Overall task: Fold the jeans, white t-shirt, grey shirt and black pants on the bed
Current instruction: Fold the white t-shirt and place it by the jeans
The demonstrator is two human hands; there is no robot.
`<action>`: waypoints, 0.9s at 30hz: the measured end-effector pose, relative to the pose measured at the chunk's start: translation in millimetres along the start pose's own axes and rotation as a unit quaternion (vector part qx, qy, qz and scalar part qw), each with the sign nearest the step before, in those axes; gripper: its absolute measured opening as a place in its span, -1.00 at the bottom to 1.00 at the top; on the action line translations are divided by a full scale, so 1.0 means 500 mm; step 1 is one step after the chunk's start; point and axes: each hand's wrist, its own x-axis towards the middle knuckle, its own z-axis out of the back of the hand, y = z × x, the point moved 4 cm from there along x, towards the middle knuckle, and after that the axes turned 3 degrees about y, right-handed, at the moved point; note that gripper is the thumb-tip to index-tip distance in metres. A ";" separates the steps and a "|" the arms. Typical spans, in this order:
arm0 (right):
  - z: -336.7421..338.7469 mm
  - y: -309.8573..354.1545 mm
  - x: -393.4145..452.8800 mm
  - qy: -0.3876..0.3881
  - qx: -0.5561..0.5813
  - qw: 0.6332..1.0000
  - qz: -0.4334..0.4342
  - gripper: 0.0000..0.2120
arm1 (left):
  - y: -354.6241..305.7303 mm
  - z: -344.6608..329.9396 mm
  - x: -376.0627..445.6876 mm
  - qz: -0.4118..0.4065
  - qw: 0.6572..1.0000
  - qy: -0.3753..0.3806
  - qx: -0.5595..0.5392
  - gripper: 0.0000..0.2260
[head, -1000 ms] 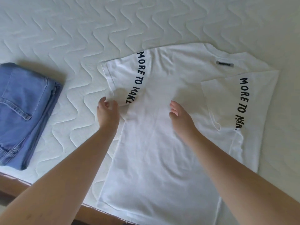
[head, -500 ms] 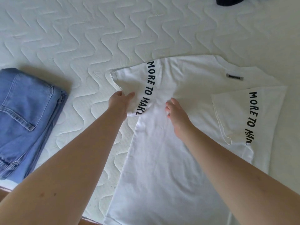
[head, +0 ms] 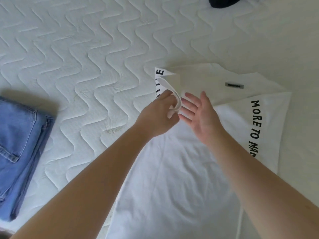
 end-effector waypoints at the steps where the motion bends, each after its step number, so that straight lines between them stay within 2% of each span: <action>1: 0.010 0.009 -0.006 0.008 0.006 1.000 0.009 -0.45 | -0.008 -0.025 0.006 -0.010 0.999 0.034 0.024 -0.91; 5: 0.047 0.011 -0.025 0.010 -0.025 0.999 0.022 -0.33 | -0.018 -0.098 0.010 -0.066 0.992 0.101 0.022 -0.94; 8: 0.067 -0.003 -0.022 -0.027 -0.047 0.999 0.008 -0.32 | -0.007 -0.121 0.009 -0.037 0.992 0.122 0.010 -0.97; 12: 0.103 -0.017 0.003 -0.150 -0.052 0.987 -0.014 -0.78 | -0.004 -0.132 0.012 -0.022 0.989 0.143 -0.001 -0.89; 14: 0.114 -0.013 0.004 -0.176 -0.074 0.981 -0.012 -0.87 | 0.002 -0.115 0.026 0.006 0.995 0.091 0.037 -0.82; 16: 0.123 -0.006 -0.001 -0.177 -0.110 0.978 -0.004 -0.78 | 0.015 -0.081 0.052 0.040 0.996 0.015 0.079 -0.82; 18: 0.128 0.000 -0.008 -0.161 -0.156 0.974 0.012 -0.68 | 0.039 -0.057 0.095 0.074 0.990 0.002 0.118 -0.75; 20: 0.124 0.010 -0.024 -0.141 -0.179 0.973 0.039 -0.75 | 0.066 -0.044 0.144 0.093 0.980 0.047 0.170 -0.61; 23: 0.122 0.025 -0.051 -0.131 -0.238 0.959 0.079 -0.79 | 0.081 -0.033 0.222 0.058 0.967 0.109 0.225 -0.41; 25: 0.125 0.037 -0.071 -0.125 -0.276 0.948 0.099 -0.76 | 0.078 -0.032 0.274 0.023 0.958 0.159 0.238 -0.39; 27: 0.129 0.041 -0.086 -0.109 -0.276 0.949 0.107 -0.75 | 0.068 -0.037 0.318 -0.003 0.943 0.214 0.256 -0.46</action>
